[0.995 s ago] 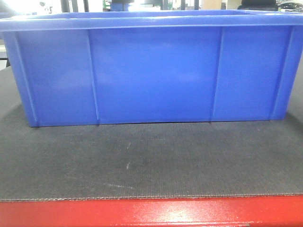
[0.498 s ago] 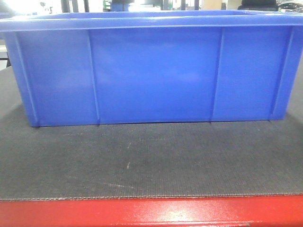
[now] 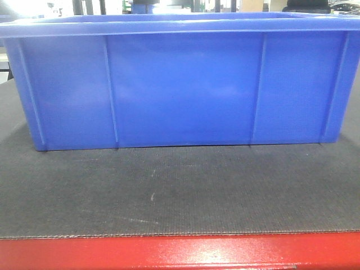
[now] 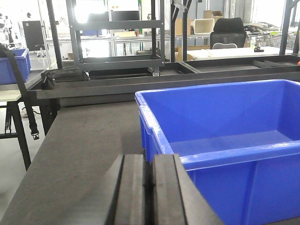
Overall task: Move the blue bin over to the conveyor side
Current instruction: 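Open both grippers and lift them away from the bin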
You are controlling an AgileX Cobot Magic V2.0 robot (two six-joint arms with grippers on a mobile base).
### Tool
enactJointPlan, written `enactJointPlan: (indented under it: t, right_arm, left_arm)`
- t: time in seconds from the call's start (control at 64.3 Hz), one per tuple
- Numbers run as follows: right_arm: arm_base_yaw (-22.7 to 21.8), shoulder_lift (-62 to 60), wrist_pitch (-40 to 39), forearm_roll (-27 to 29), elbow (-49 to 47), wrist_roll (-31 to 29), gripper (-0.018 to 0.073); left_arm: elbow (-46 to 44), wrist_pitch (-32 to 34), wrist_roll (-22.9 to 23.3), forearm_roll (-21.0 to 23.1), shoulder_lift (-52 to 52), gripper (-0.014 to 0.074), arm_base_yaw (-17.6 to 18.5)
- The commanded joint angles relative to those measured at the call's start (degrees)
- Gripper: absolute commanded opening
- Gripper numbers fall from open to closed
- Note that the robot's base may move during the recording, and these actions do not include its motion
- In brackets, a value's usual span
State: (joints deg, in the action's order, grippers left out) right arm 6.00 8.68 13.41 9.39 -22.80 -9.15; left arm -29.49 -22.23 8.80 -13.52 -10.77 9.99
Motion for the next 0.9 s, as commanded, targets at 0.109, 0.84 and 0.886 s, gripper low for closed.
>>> enactJointPlan:
  t: [0.109, 0.84, 0.886]
  right_arm:
    - [-0.1, -0.3, -1.5, -0.6, 0.1, -0.5, -0.005]
    - [-0.1, -0.3, -1.5, -0.6, 0.1, -0.5, -0.005]
    - [-0.1, -0.3, -1.5, -0.6, 0.1, -0.5, -0.005]
  left_arm:
    - [0.1, 1.3, 0.2, 0.3, 0.3, 0.0, 0.1]
    - [12.3, 5.8, -6.3, 7.9, 8.7, -0.0016, -9.9]
    - [16.0, 9.0, -6.3, 8.1, 10.4, -0.0016, -10.4]
